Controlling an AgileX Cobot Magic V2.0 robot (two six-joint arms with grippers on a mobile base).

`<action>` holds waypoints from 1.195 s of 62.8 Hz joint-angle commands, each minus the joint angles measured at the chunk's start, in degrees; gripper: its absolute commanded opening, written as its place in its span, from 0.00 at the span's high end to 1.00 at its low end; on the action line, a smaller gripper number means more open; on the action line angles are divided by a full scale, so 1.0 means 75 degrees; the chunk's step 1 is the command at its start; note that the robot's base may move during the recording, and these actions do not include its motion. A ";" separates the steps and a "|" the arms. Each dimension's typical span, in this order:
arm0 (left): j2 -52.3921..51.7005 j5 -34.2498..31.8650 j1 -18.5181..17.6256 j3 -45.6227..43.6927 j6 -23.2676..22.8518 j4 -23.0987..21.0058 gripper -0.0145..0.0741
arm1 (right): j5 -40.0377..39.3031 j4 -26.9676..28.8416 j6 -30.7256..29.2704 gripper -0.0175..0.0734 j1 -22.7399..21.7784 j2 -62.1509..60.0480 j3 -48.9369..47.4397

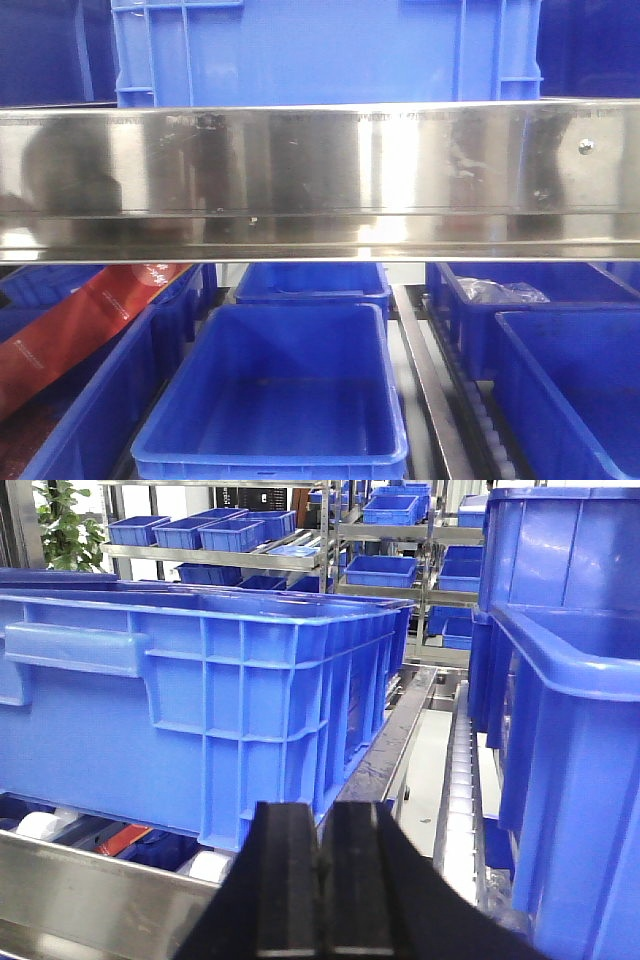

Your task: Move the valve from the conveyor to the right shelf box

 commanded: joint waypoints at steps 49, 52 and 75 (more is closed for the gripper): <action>-0.0042 -0.0144 0.0010 -0.0009 0.0015 -0.0053 0.96 | -0.0090 -0.0944 0.1192 0.98 -0.1897 -0.0726 0.0824; -0.0042 -0.0144 0.0010 -0.0009 0.0015 -0.0053 0.96 | -0.0090 -0.0878 0.1192 0.98 -0.2087 -0.0922 0.1058; -0.0042 -0.0144 0.0010 -0.0009 0.0015 -0.0053 0.96 | -0.0450 -0.0688 0.1192 0.98 -0.2452 -0.2139 0.2853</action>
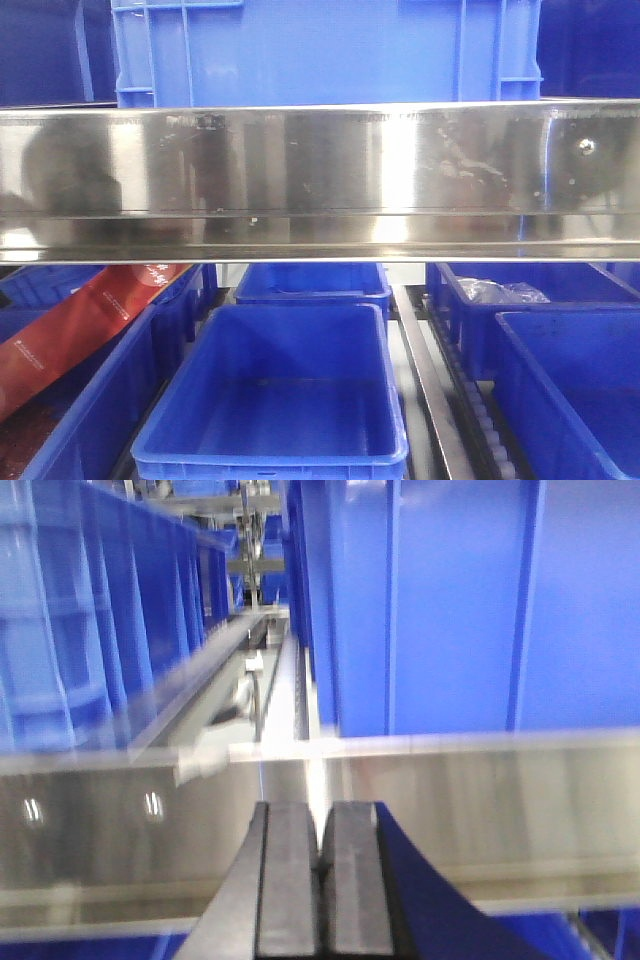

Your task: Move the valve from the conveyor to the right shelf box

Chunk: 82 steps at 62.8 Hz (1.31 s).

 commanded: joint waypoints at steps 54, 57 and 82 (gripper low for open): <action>-0.0042 -0.0129 0.0010 -0.0009 0.0015 -0.0053 0.96 | -0.0899 -0.0011 0.0024 0.98 -0.0047 -0.0065 0.0711; -0.0042 -0.0129 0.0010 -0.0009 0.0015 -0.0053 0.96 | -0.0899 -0.0011 0.0024 0.98 -0.0047 -0.0065 0.0711; -0.0042 -0.0129 0.0010 -0.0009 0.0015 -0.0053 0.96 | -0.0899 -0.0011 0.0024 0.98 -0.0047 -0.0065 0.0711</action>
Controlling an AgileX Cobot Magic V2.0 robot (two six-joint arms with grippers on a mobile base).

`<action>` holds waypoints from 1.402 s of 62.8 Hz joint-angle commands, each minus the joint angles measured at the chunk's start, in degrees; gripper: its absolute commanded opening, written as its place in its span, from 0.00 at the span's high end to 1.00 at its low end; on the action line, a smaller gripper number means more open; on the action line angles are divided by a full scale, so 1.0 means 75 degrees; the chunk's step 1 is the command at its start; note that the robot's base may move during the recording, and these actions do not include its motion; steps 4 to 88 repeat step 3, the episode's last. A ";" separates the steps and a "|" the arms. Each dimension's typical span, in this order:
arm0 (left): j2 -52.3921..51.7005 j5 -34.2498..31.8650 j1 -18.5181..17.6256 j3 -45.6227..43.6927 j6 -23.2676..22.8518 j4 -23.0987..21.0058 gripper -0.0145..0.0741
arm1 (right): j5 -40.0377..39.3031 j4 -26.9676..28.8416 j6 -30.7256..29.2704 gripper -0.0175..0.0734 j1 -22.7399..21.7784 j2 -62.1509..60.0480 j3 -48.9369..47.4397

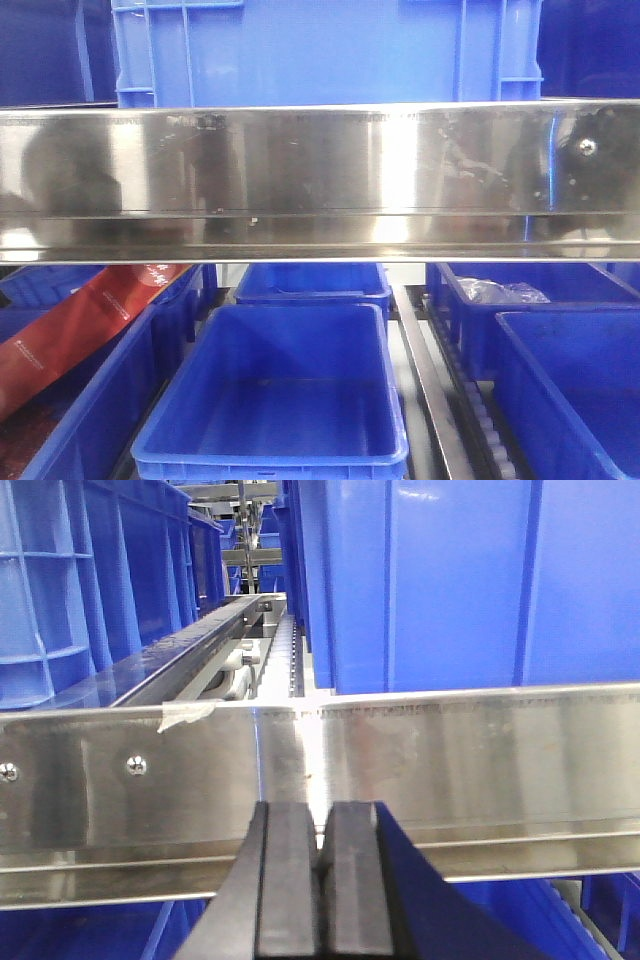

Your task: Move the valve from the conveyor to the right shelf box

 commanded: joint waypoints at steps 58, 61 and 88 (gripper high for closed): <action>-0.0042 -0.0129 0.0010 -0.0009 0.0015 -0.0053 0.96 | -0.0206 -0.0029 0.0009 0.98 -0.0035 -0.0021 0.0016; -0.0042 -0.0129 0.0010 -0.0009 0.0015 -0.0053 0.96 | -0.0206 -0.0029 0.0009 0.98 -0.0035 -0.0021 0.0016; -0.0042 -0.0129 0.0010 -0.0009 0.0015 -0.0053 0.96 | -0.0206 -0.0029 0.0009 0.98 -0.0035 -0.0021 0.0016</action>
